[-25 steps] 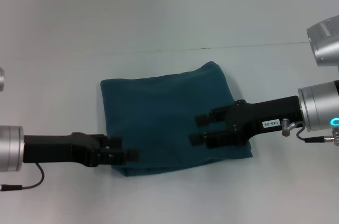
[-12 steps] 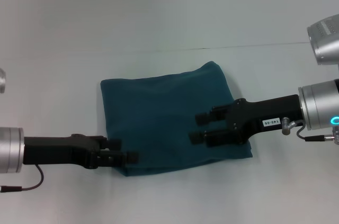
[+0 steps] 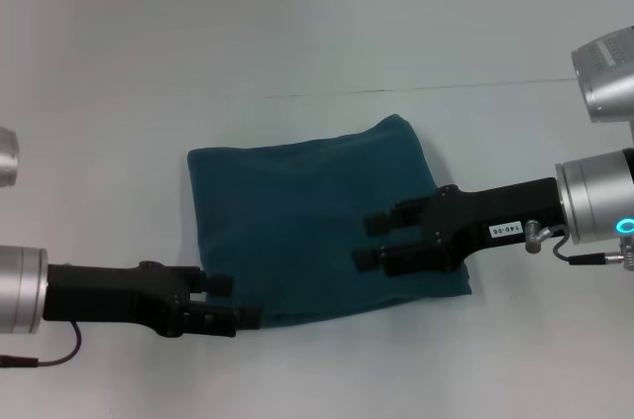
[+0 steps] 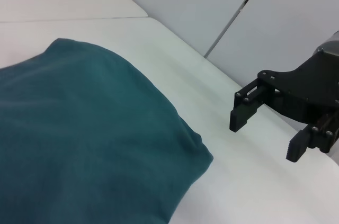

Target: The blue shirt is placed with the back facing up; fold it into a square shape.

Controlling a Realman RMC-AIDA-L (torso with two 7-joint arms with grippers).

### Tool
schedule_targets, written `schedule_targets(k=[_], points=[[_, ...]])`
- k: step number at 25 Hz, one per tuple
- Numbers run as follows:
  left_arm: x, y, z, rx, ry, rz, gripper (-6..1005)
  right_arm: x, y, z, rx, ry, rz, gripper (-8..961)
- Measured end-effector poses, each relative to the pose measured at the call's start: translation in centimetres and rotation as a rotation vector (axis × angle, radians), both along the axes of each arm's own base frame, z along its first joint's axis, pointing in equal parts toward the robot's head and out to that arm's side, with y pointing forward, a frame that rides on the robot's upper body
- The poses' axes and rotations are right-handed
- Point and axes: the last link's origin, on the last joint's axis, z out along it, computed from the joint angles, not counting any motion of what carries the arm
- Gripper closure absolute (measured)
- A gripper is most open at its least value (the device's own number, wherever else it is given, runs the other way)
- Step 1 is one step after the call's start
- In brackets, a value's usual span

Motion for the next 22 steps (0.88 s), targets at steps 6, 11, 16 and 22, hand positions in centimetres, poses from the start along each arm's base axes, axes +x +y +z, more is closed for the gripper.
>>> schedule_targets(k=[6, 11, 16, 22], points=[[0.0, 0.09, 0.03, 0.007, 0.002, -0.005, 162, 0.06, -0.01, 0.04, 0.0, -0.001, -0.001, 298], [0.04, 0.16, 0.1, 0.012, -0.003, -0.001, 163, 0.1, -0.03, 0.05, 0.0, -0.001, -0.002, 298], [0.09, 0.2, 0.06, 0.011, -0.002, 0.0, 164, 0.13, -0.03, 0.1, 0.002, -0.002, -0.002, 298], [0.0, 0.2, 0.01, 0.013, -0.001, 0.004, 164, 0.15, -0.02, 0.16, 0.001, -0.004, -0.001, 298]])
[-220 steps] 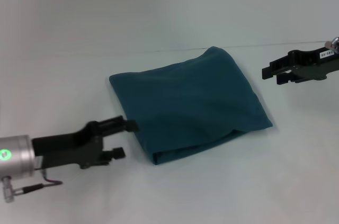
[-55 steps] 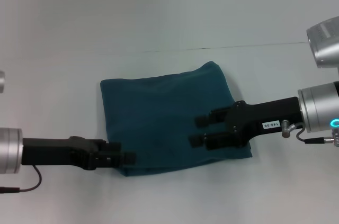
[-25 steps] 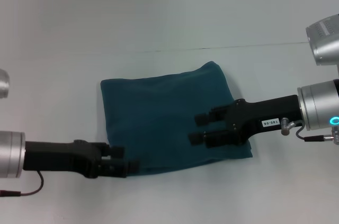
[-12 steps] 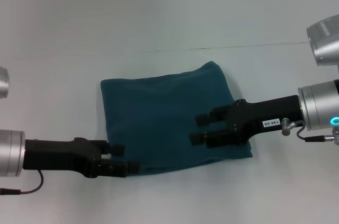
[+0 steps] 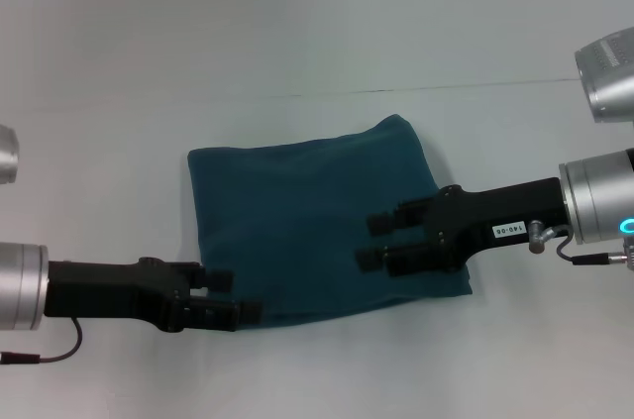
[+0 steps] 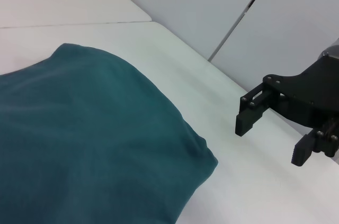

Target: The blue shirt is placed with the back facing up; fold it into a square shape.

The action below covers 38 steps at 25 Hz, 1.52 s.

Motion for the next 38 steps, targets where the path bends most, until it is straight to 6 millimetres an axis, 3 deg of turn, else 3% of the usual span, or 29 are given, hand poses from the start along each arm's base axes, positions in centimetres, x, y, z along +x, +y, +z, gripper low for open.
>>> schedule_targets(k=[26, 38], points=[[0.0, 0.4, -0.1, 0.022, 0.0, 0.007, 163, 0.0, 0.1, 0.1, 0.007, 0.0, -0.001, 298], [0.1, 1.1, -0.4, 0.057, 0.014, 0.018, 163, 1.4, 0.6, 1.4, 0.055, -0.017, -0.072, 298]])
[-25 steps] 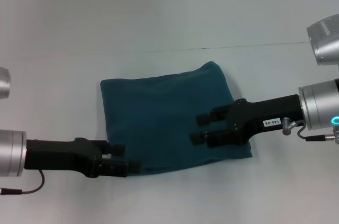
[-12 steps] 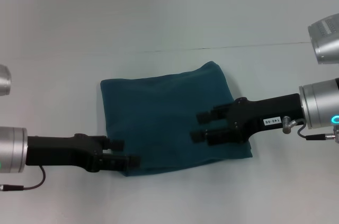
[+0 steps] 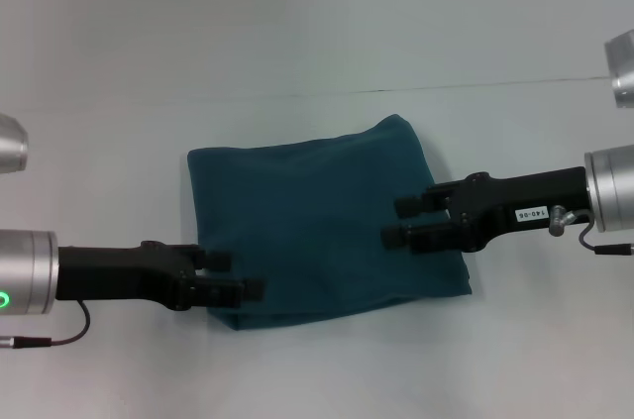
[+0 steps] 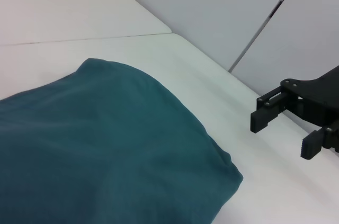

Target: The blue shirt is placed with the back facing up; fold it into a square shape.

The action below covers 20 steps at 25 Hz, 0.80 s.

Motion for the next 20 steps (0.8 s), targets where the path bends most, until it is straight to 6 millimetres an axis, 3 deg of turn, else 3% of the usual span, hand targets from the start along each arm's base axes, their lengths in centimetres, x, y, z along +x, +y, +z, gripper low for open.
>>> schedule_targets(k=[20], points=[[0.15, 0.12, -0.13, 0.001, 0.002, -0.001, 164, -0.14, 0.53, -0.09, 0.029, 0.0, -0.013, 298]])
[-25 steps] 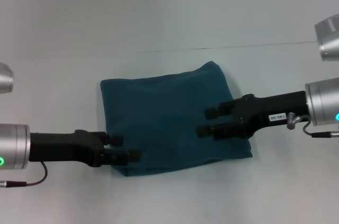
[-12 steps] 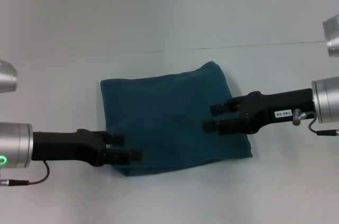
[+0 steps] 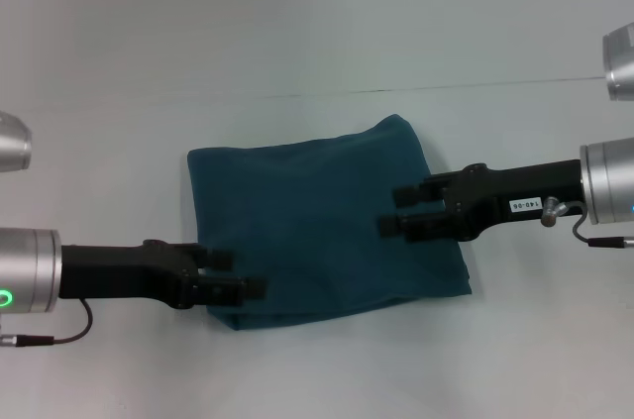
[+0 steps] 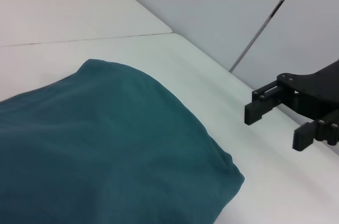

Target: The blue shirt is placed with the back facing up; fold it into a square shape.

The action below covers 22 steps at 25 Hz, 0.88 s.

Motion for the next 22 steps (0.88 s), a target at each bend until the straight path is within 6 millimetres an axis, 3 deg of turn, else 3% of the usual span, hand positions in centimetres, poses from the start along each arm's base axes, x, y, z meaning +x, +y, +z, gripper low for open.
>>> schedule_targets(k=[15, 22], points=[[-0.1, 0.1, -0.2, 0.002, 0.008, 0.012, 163, -0.3, -0.2, -0.5, -0.018, 0.008, 0.005, 298], [-0.3, -0.2, -0.2, -0.007, 0.005, 0.018, 164, -0.3, -1.9, -0.9, -0.136, -0.005, 0.045, 298]])
